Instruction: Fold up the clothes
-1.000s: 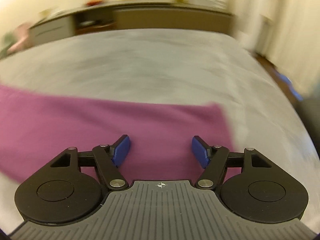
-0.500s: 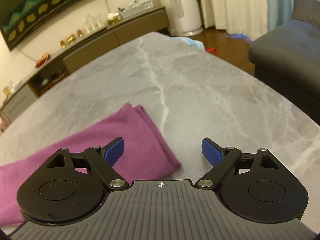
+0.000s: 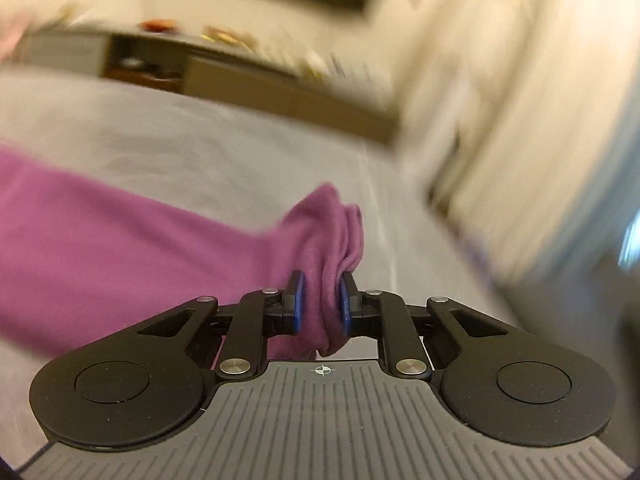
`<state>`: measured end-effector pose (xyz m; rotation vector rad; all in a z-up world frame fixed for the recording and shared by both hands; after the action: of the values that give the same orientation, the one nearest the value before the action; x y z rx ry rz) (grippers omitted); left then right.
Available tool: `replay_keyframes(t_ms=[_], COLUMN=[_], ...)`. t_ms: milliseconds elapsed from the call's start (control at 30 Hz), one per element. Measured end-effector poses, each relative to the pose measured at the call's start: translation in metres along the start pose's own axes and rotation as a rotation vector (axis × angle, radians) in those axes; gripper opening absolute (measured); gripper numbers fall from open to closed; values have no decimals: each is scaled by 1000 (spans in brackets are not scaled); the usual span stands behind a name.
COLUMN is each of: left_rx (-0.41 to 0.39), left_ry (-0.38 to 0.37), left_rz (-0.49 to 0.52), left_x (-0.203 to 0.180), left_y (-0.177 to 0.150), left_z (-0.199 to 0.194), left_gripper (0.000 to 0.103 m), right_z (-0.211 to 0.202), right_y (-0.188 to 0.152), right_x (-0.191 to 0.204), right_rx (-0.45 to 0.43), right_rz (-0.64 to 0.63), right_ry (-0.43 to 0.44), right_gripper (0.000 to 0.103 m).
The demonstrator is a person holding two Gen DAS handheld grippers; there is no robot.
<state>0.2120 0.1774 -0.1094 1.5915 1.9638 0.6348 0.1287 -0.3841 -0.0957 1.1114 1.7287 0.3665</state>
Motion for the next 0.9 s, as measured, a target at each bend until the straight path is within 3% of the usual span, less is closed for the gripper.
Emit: replay_keyframes(t_ms=[133,167,200,233,300,400,533,633,800,833,900], left_rx=[-19,-29,-31,-30,-22,9,117,202,280,265,249], left_ry=[-4,-18,-53,-94,-197,-392,-576,-671,-618,-605,-617], left_rz=[31,42,30,11,-32,-94,-89,-74,-44,-42,-35], left_x=[-7,-11,-17,-23,-41,-88,-194,-272,-349,-355,-362], left_y=[-3,-5,-6,-8,-12,-22,-27,-29,-42,-47,-52], left_z=[0,-2,-6,-11,-22,-36,-23,-5,35,37,33], left_gripper=[68,68,68,68,68,73,75,77,75,72,24], right_z=[-32,-33,-34,-30,-28,-25,-4,10,20,24,29], right_y=[20,22,25,26,30,24,2,-13,-22,-23,-24], right_x=[47,55,63,60,32,-21,-69,-84,-95,-96,-93], right_rx=[-118,-123,-128,-115,-110,-122,-23,34,50,50,56], right_rz=[-73,-68,-62,-18,154,414,613,712,811,819,818], right_ry=[132,181,230,300,451,552,489,520,578,585,604], right_gripper=[15,20,40,46,46,46,46,46,46,46,47])
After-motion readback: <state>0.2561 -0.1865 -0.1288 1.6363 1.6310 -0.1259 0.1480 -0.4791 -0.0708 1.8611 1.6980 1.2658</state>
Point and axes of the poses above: each gripper's, at about its wrist camera, not at the fingertips, and z roughly the way its jaws point, x to its left, y to its top, the point moved 1 cm from there along z, roughly the way its jaws point, and after that the axes turned 10 degrees about -z, right-handed, at the moved point
